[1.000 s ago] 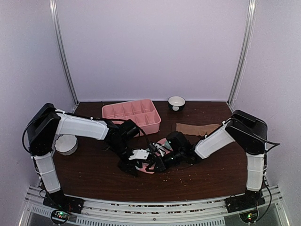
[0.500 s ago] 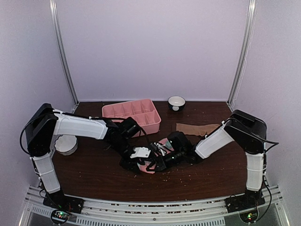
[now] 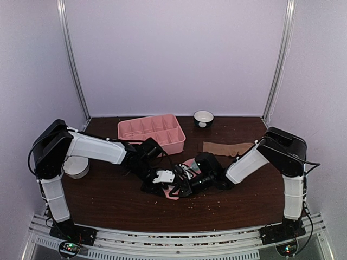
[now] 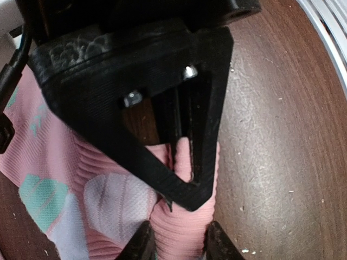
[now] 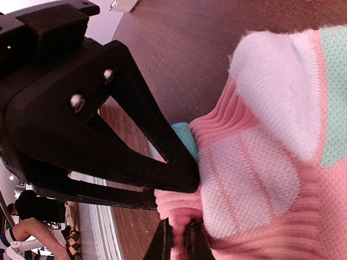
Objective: Roll the socks
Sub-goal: Roll the sock at the center of the board.
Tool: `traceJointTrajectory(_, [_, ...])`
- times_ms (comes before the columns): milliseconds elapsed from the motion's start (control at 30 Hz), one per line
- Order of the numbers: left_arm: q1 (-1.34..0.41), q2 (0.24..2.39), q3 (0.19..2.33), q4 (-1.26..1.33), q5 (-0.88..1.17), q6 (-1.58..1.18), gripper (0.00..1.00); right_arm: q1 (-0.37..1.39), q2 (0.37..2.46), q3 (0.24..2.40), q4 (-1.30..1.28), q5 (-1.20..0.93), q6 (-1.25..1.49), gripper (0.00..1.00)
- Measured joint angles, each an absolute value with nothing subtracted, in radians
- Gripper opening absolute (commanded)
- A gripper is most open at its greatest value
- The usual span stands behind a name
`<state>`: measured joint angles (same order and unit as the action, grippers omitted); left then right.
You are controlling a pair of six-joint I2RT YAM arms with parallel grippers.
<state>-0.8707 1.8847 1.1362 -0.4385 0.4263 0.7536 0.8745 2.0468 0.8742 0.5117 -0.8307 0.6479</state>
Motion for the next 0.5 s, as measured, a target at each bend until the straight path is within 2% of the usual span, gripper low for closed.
traceJointTrajectory(167, [-0.871,1.898,1.143,-0.435,0.414,0.751,0.07,0.872,2.048,0.857,0.55,-0.83,0.683,0.02])
traceJointTrajectory(267, [-0.87,1.924,1.181,-0.465,0.419,0.748,0.0,0.868,2.04,0.837,0.569,-0.825,0.694,0.17])
traceJointTrajectory(500, [-0.85,2.026,1.322,-0.558,0.511,0.717,0.0,0.863,1.941,0.716,0.62,-0.73,0.685,0.35])
